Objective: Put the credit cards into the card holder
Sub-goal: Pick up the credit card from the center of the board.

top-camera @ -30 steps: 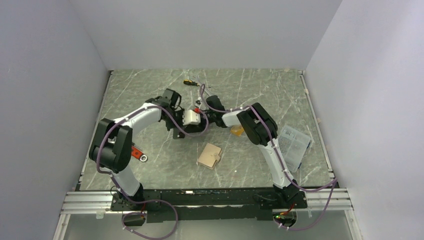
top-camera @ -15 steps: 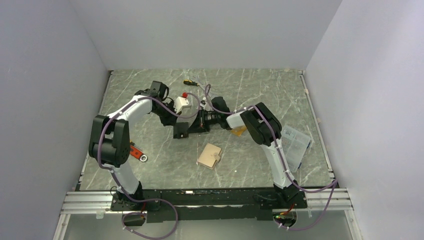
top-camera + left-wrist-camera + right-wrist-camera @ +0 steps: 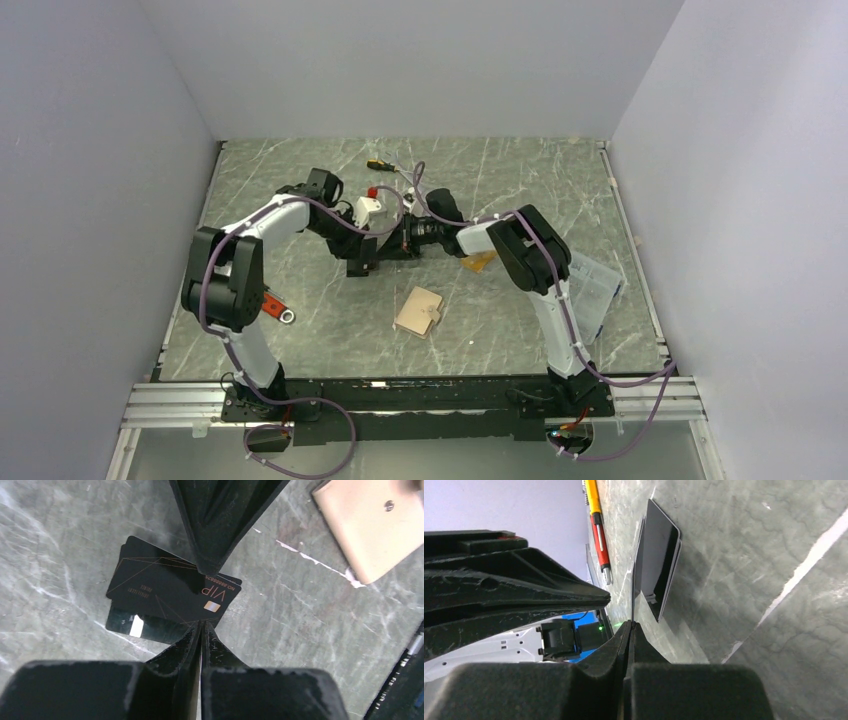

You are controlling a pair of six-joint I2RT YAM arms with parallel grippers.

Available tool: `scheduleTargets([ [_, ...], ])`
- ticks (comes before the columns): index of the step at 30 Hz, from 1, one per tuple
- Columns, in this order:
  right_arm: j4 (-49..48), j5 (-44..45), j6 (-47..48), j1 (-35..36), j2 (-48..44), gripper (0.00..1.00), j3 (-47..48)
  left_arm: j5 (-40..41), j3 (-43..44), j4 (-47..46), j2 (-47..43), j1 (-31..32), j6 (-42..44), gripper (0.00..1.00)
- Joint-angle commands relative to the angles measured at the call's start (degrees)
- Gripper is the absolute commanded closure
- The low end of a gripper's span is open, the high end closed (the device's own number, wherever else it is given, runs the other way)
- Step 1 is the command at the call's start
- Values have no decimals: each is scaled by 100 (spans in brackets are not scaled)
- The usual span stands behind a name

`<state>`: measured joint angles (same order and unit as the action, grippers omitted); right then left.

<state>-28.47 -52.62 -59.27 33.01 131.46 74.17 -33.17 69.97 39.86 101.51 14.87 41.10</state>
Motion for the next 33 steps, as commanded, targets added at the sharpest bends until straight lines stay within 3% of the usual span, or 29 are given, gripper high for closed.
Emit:
scheduleTargets([
  [1,350,166,590,-19,-496,100,94,-768,474,333,178,-228,-121,89],
  [3,500,211,757,-12,-533,100,82,-1193,701,476,279,-315,-368,85],
  [8,1064,351,1284,52,-600,100,137,-1622,842,375,70,-427,-423,50],
  [9,1261,398,1439,79,-613,100,208,-1661,839,400,18,-432,-252,38],
  [10,1404,434,1582,95,-623,100,264,-1718,873,507,-12,-433,142,5],
  [11,1546,478,1694,116,-633,100,325,-1718,918,616,-32,-433,416,1],
  [17,1938,642,2134,180,-740,100,435,-1683,1631,1535,507,-571,1553,1],
  [33,1861,830,2455,332,-982,100,362,-1863,2400,2148,1560,-674,2175,1],
])
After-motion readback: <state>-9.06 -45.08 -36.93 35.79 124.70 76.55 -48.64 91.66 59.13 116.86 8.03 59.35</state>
